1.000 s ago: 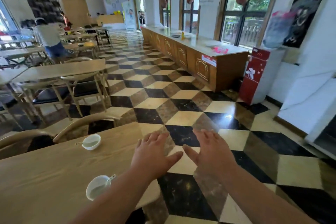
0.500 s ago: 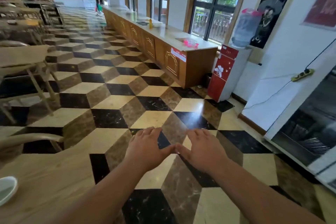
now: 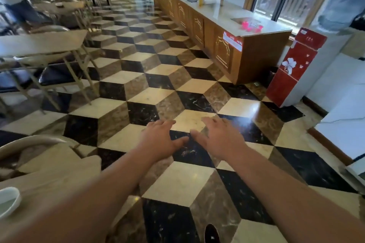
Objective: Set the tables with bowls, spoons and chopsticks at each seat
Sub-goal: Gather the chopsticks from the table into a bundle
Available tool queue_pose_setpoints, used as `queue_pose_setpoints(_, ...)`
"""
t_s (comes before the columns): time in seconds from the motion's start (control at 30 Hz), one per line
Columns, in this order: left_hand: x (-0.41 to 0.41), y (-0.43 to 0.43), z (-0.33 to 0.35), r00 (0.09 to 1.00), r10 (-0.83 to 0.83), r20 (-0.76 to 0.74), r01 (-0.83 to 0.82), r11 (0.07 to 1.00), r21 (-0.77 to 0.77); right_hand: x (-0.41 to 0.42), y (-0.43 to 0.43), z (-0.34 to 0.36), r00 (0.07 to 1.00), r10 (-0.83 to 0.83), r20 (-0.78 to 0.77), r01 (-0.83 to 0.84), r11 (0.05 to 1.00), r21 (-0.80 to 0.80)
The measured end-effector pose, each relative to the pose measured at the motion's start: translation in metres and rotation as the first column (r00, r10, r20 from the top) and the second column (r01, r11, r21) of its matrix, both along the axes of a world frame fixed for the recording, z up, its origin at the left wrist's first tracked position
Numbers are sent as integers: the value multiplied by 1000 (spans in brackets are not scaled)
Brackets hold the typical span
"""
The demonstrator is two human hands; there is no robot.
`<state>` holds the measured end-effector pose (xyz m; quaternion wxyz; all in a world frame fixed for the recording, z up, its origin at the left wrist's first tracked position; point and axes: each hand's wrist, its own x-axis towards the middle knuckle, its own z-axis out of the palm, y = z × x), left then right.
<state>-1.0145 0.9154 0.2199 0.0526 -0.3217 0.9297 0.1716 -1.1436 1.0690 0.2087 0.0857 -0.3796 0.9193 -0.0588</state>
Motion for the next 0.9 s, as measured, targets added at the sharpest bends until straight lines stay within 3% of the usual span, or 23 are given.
queue_pose_setpoints(0.2,-63,-37,-8,976,190,102,-191,982,0,-99,-58,-11,971,226,72,-229,972,44)
queue_pose_setpoints(0.5,-110,-116,-28,895,418,154,-427,904,27,-178,-173,-43,900,398,180,-412,910,49)
queue_pose_setpoints(0.9,-148,-351,-70,813,576,84,-582,801,144,-224,-428,-51,834,528,164,-551,818,165)
